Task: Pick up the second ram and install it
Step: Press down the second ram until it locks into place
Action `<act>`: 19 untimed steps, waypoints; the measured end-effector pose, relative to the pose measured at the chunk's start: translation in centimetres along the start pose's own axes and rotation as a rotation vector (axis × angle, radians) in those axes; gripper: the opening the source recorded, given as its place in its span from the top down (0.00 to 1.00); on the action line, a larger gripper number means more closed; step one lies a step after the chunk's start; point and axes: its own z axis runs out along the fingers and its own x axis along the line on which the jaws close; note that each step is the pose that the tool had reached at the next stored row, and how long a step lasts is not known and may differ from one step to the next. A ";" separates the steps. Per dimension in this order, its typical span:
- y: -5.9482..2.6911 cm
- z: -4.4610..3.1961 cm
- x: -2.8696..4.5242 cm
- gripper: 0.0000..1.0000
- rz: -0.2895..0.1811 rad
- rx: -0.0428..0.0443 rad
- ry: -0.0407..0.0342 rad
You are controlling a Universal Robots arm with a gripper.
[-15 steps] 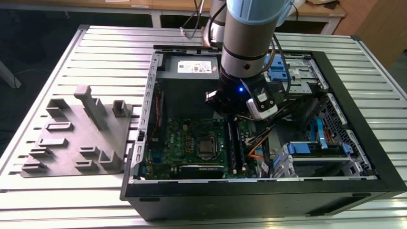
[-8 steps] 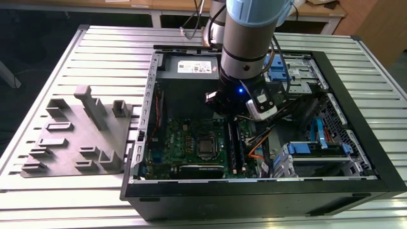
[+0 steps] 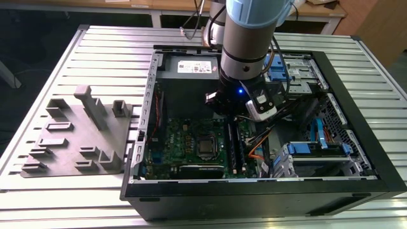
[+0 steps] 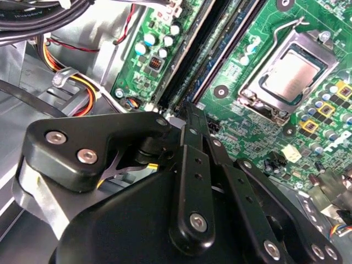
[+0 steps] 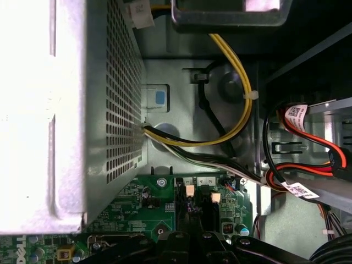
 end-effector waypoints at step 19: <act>-0.02 0.40 0.02 0.93 0.000 0.0001 0.0002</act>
